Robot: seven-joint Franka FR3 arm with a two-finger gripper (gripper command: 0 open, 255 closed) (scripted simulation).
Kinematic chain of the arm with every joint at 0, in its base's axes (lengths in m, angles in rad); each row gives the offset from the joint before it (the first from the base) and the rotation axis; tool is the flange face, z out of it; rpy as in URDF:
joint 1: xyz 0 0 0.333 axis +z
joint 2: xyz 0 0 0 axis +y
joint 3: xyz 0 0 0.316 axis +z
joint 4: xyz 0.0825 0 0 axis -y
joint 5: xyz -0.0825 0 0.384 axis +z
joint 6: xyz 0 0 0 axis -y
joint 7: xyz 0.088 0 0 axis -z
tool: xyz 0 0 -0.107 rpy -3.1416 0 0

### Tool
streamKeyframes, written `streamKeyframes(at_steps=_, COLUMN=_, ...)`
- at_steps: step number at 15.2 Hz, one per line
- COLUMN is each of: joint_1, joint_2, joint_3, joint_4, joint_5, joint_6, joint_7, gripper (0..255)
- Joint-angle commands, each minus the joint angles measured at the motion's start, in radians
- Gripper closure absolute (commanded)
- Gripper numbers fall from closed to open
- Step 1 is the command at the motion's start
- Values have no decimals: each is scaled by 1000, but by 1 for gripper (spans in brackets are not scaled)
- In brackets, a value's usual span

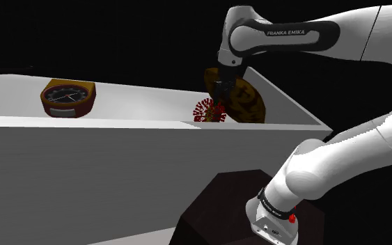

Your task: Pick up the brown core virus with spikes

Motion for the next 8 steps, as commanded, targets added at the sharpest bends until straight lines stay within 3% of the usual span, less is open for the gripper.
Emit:
streamKeyframes(at_steps=1, joint_1=-10, joint_2=70, joint_3=-13, joint_4=31, joint_5=-21, joint_6=38, joint_7=-14, gripper=0)
streamKeyframes(at_steps=8, joint_1=-44, joint_2=312, joint_3=-53, joint_4=162, joint_5=-79, joint_6=149, joint_7=-54, gripper=0)
